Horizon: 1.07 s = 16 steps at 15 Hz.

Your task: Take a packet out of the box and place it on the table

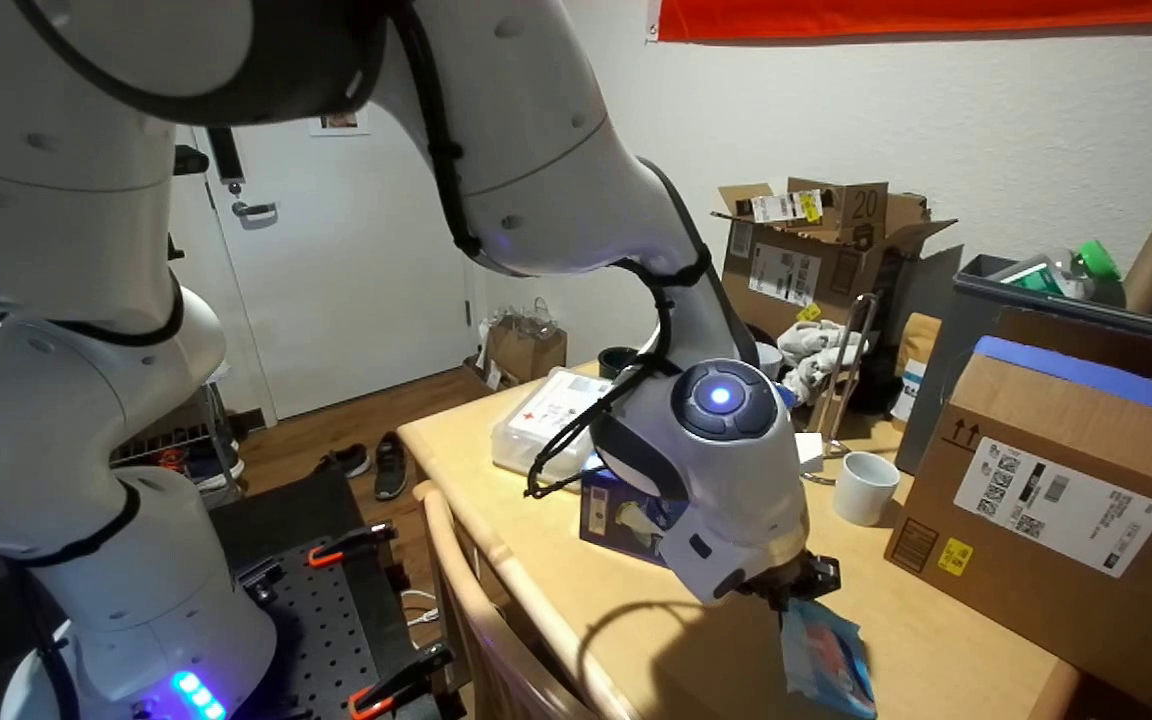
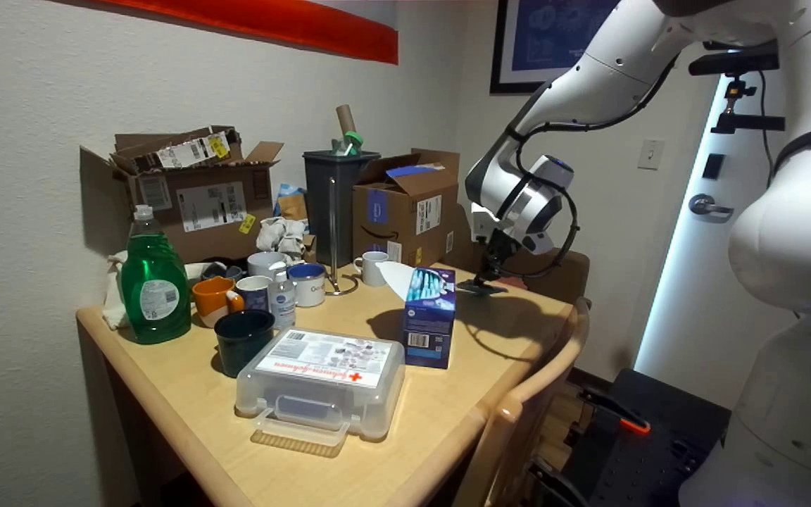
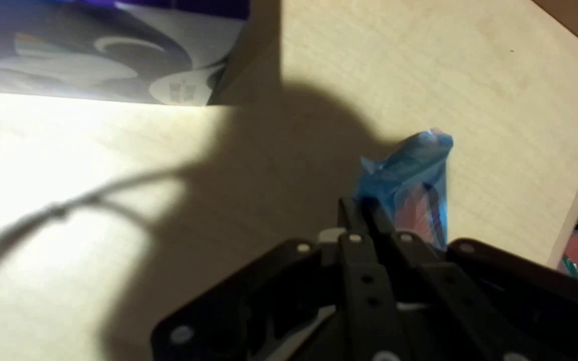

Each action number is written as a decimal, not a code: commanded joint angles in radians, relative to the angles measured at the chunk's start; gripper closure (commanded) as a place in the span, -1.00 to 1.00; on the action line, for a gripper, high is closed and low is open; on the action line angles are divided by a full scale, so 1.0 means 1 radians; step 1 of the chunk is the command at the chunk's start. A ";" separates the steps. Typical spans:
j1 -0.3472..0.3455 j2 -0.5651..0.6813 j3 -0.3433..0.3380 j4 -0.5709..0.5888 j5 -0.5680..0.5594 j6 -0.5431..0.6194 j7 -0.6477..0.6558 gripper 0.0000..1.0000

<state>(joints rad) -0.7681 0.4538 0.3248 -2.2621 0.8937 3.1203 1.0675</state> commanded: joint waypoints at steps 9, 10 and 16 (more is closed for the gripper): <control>-0.099 -0.155 0.205 -0.133 -0.014 -0.168 -0.225 -0.75; -0.113 -0.201 0.215 -0.163 -0.011 -0.213 -0.243 -0.91; 0.071 -0.494 -0.019 -0.295 0.008 -0.551 -0.359 -1.00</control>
<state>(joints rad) -0.8630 0.1349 0.4887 -2.4733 0.8797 2.7155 0.7621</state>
